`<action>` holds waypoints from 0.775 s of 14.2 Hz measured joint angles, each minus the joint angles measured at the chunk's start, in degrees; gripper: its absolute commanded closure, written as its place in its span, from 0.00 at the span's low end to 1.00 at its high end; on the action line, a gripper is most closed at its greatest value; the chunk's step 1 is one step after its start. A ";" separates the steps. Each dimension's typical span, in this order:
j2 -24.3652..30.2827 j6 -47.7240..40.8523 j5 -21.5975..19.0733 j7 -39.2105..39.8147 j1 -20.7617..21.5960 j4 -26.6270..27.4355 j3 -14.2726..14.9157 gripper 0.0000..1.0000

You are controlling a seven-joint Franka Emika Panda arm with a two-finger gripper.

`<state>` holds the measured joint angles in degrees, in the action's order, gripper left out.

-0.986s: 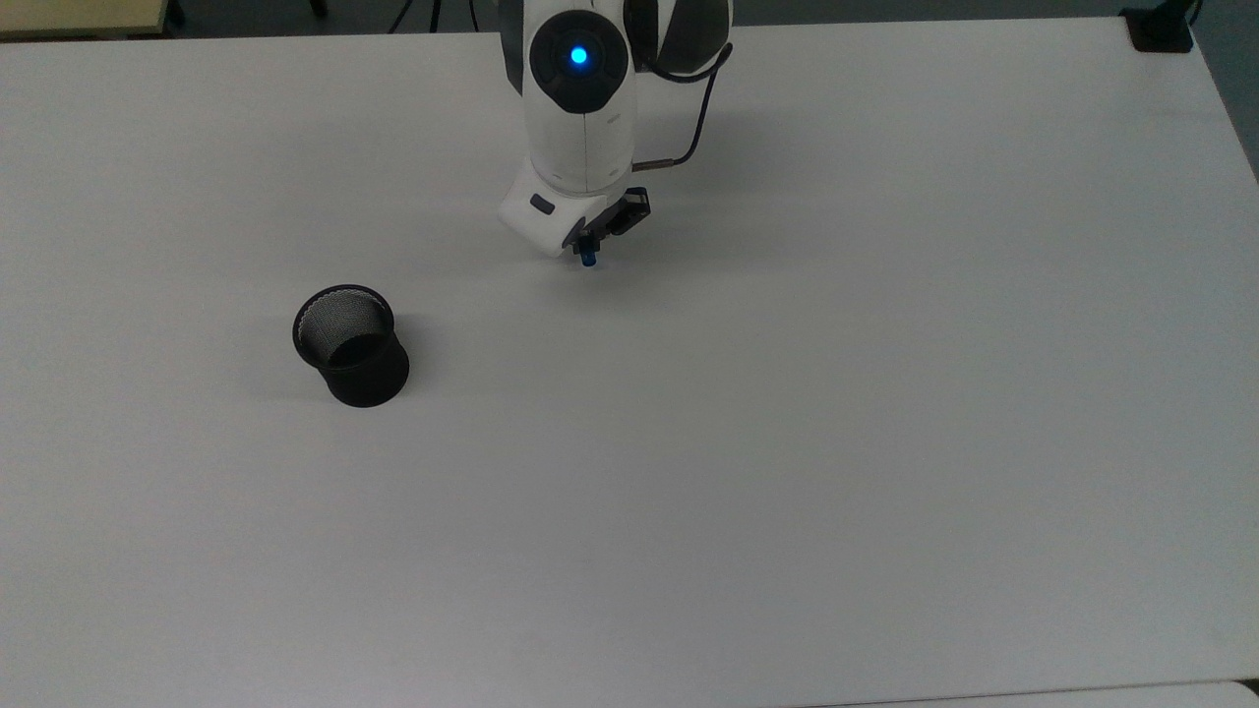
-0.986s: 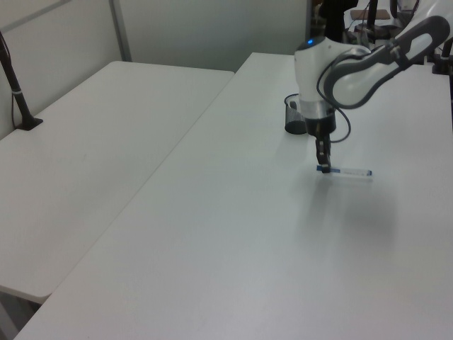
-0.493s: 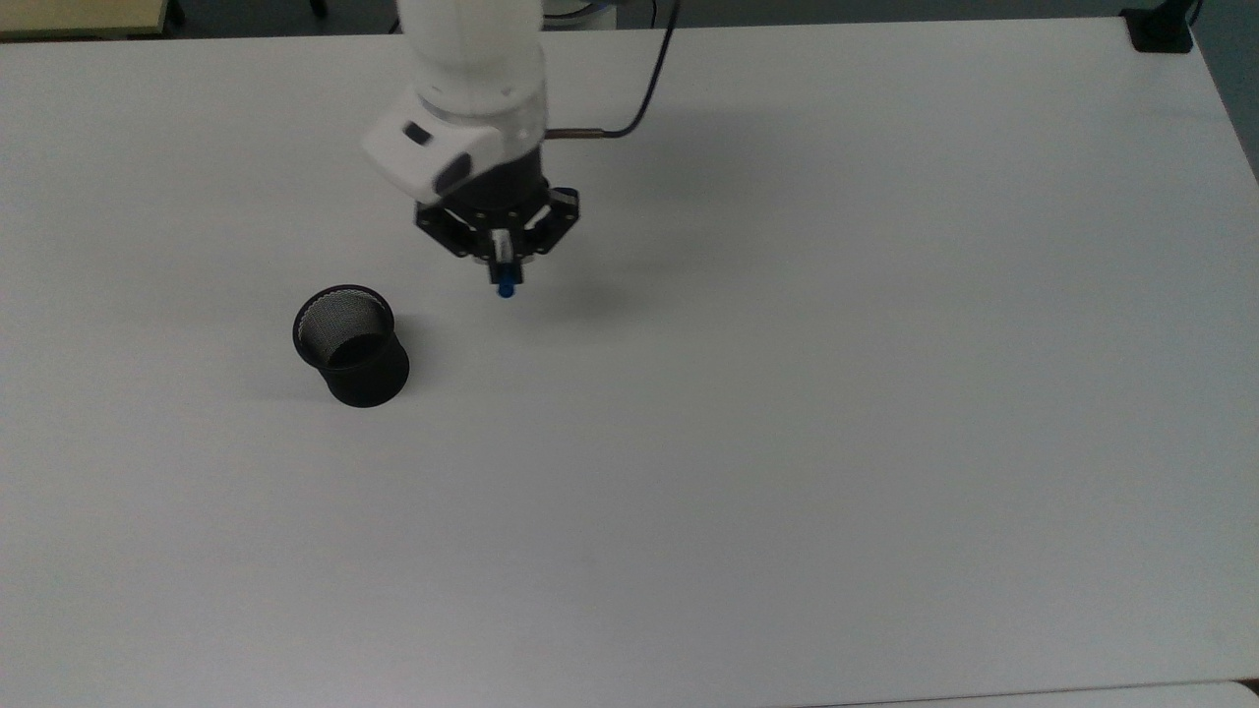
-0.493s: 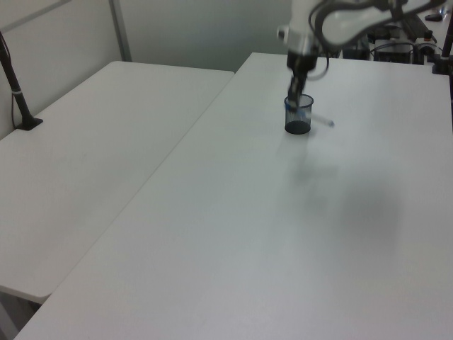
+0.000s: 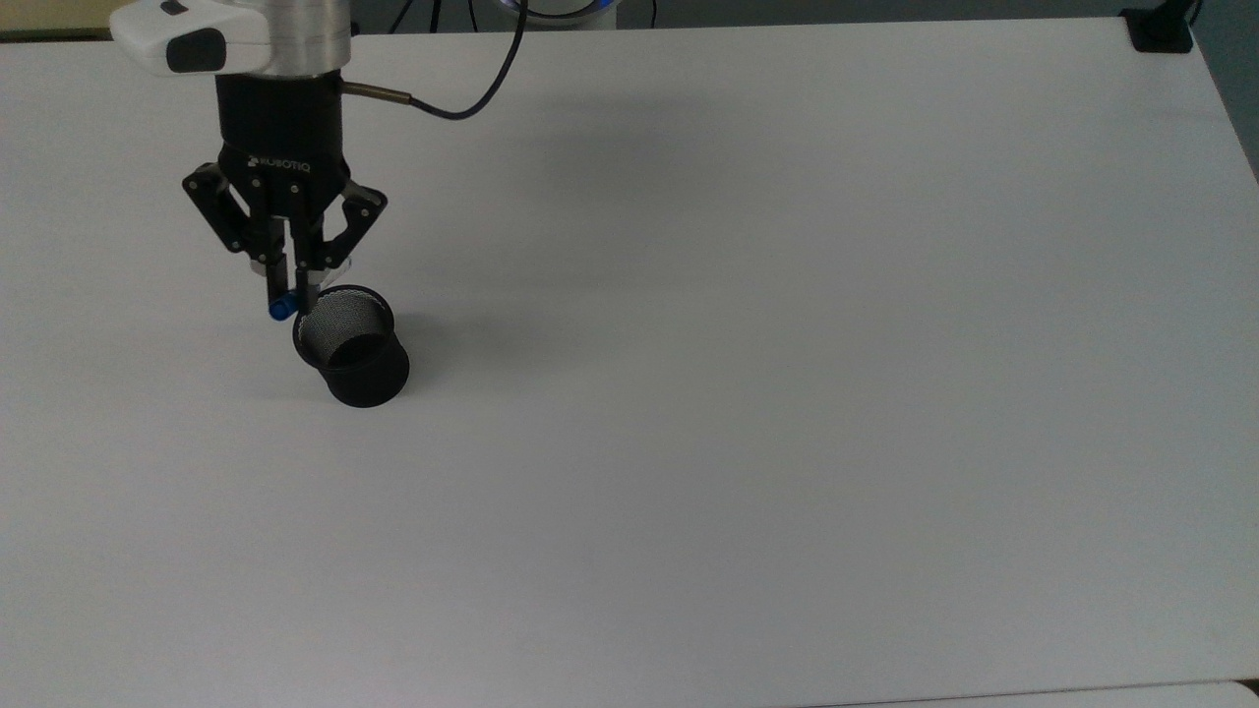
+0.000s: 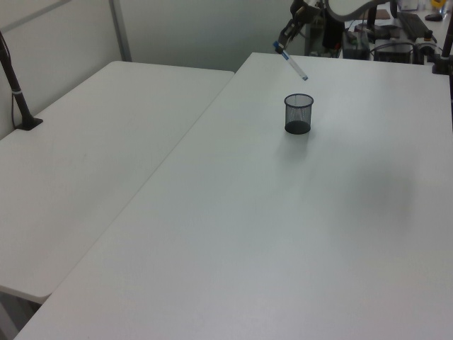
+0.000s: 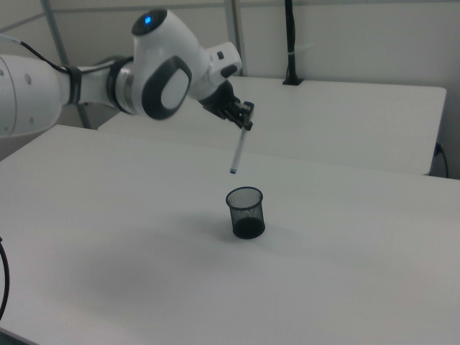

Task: Insert the marker
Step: 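Lower the marker into the cup and open the gripper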

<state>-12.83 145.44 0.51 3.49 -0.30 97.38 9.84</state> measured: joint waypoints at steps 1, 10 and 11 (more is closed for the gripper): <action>-0.08 5.33 -0.02 -0.55 -0.36 2.05 0.04 0.97; -1.44 17.58 -0.02 -1.45 -0.93 10.33 0.23 0.52; -1.51 17.58 -0.02 -1.46 -0.93 10.50 0.24 0.40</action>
<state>-14.34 163.02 0.49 2.03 -1.22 107.88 10.07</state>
